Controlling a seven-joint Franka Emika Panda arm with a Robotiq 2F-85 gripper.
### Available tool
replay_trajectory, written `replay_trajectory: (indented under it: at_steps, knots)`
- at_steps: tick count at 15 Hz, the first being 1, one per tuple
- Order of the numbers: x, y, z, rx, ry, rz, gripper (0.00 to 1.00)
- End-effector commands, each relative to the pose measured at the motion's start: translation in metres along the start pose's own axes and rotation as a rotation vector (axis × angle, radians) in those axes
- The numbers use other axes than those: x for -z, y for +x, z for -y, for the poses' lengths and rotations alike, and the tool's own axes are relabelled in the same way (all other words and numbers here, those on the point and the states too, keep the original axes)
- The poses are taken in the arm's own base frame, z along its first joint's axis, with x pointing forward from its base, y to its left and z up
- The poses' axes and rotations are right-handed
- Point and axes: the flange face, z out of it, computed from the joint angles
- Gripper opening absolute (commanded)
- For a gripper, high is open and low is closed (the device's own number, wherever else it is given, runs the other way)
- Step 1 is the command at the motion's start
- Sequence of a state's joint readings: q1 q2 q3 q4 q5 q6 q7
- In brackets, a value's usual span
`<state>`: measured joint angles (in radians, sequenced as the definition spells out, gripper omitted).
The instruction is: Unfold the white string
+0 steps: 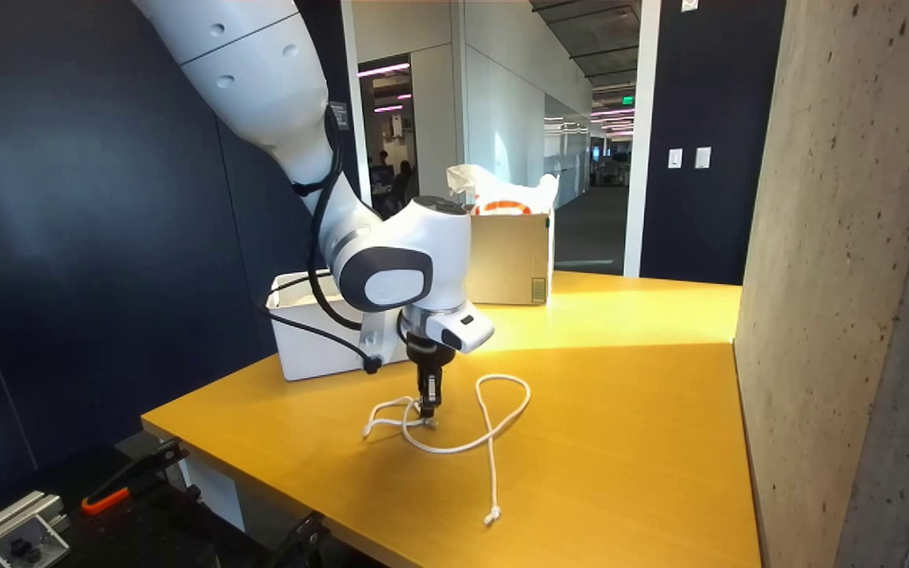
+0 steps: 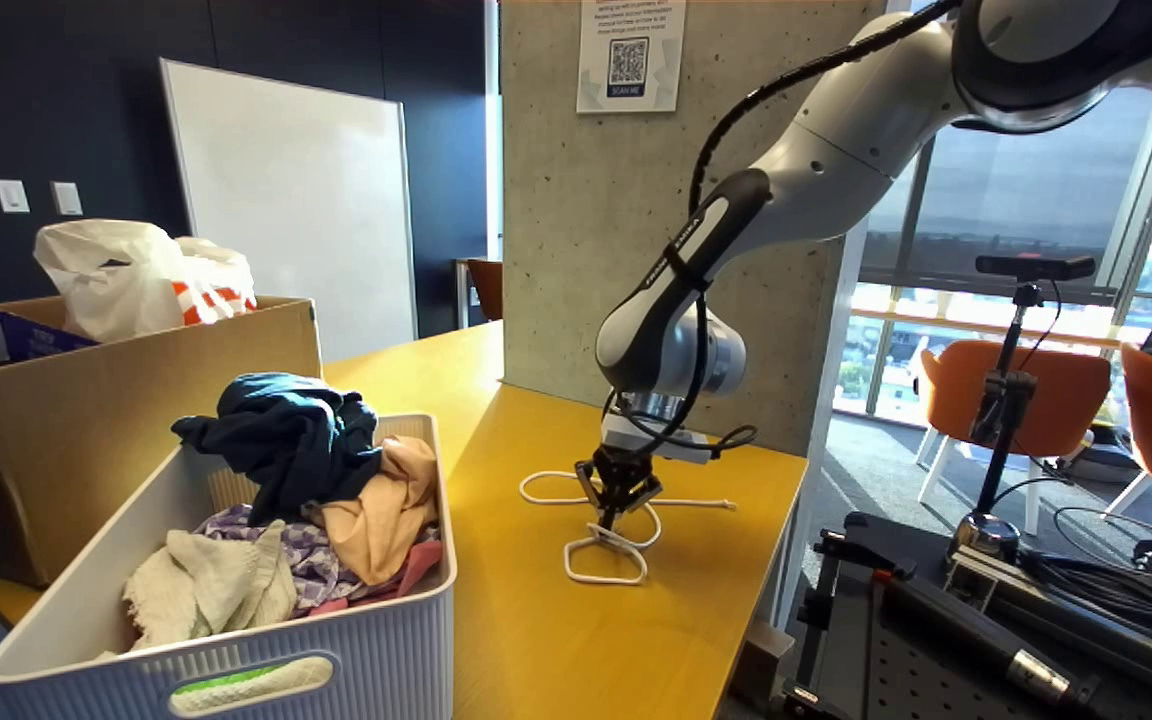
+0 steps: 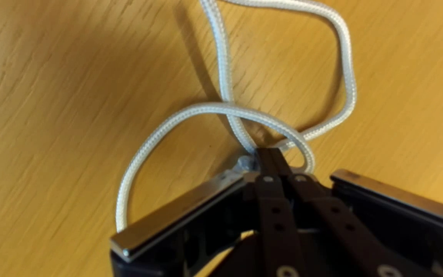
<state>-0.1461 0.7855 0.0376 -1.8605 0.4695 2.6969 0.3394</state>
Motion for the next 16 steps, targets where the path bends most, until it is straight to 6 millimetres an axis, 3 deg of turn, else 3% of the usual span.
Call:
replay_trajectory:
  at_steps: [1,11,16]
  knots:
    - [0.005,-0.006,0.007,0.008,0.002,-0.004,0.0]
    - [0.021,-0.027,0.002,0.025,0.015,-0.038,0.0]
    - [0.011,-0.031,0.013,0.041,0.011,-0.014,0.0]
